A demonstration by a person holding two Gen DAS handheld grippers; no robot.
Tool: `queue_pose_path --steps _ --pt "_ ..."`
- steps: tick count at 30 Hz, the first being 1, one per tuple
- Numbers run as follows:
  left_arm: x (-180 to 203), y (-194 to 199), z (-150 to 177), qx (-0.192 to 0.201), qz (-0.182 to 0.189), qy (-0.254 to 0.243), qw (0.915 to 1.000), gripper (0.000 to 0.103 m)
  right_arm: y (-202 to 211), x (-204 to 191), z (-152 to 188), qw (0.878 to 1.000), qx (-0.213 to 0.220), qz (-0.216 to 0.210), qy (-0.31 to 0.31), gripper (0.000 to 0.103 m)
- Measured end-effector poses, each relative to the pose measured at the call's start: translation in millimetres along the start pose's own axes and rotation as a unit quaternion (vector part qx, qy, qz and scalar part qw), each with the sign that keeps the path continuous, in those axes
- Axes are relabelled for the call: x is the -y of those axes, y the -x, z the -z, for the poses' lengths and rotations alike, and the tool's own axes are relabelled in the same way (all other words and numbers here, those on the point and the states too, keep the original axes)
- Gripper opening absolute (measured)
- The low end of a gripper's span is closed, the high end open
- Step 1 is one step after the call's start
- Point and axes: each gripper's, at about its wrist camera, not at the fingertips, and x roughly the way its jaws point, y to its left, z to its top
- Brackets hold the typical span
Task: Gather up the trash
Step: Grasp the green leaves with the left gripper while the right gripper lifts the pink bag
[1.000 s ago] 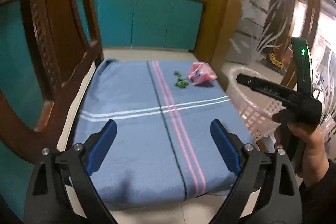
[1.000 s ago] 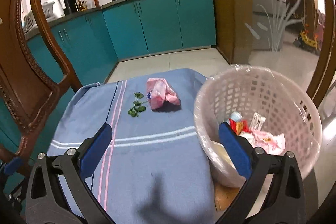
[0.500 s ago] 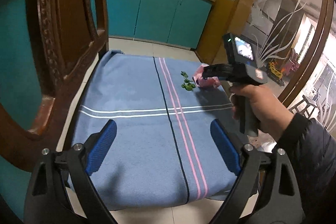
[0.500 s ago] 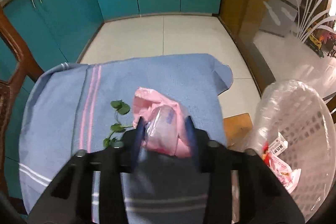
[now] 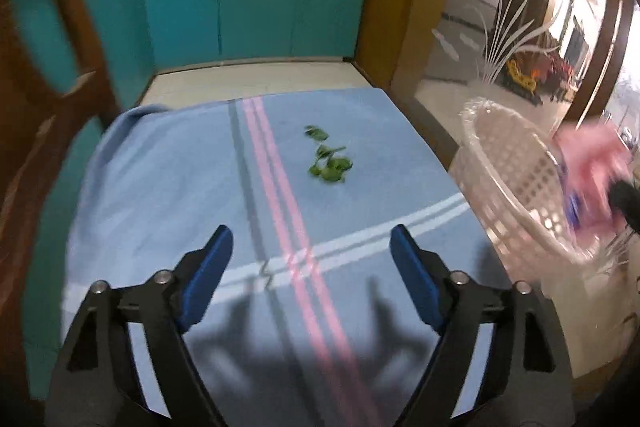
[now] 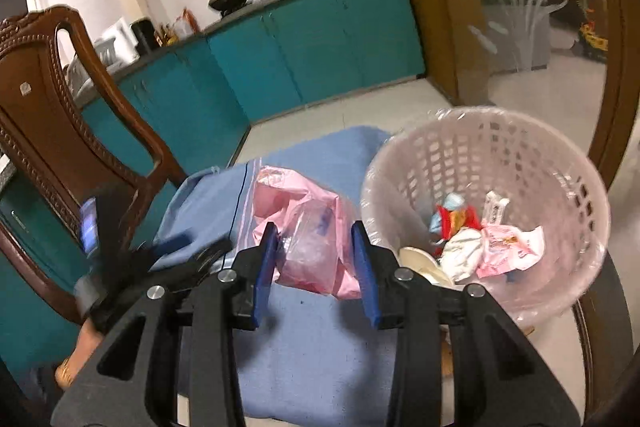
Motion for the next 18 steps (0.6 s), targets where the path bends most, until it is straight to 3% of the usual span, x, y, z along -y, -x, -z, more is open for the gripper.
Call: queue_pose_path --steps 5,8,10,11,13,18 --pt "13 -57 -28 -0.03 -0.015 -0.012 0.9994 0.074 8 1 0 1.0 0.0 -0.029 -0.001 0.038" --pt "13 -83 -36 -0.059 -0.028 -0.02 0.9977 0.058 10 2 2 0.999 0.001 -0.033 0.001 0.038" --pt "11 -95 -40 -0.073 -0.026 -0.021 0.9968 0.036 8 5 1 0.999 -0.003 -0.036 -0.009 0.038" --pt "9 -98 -41 -0.075 -0.022 -0.021 0.9967 0.033 8 5 0 0.999 -0.003 -0.039 -0.012 0.038" --pt "5 -98 -46 -0.077 -0.015 -0.014 0.9968 0.007 9 2 -1 0.999 -0.001 -0.04 -0.009 0.038" --pt "-5 -63 -46 -0.042 0.002 0.006 0.9991 0.004 8 -7 0 0.999 -0.003 -0.047 0.001 0.038"
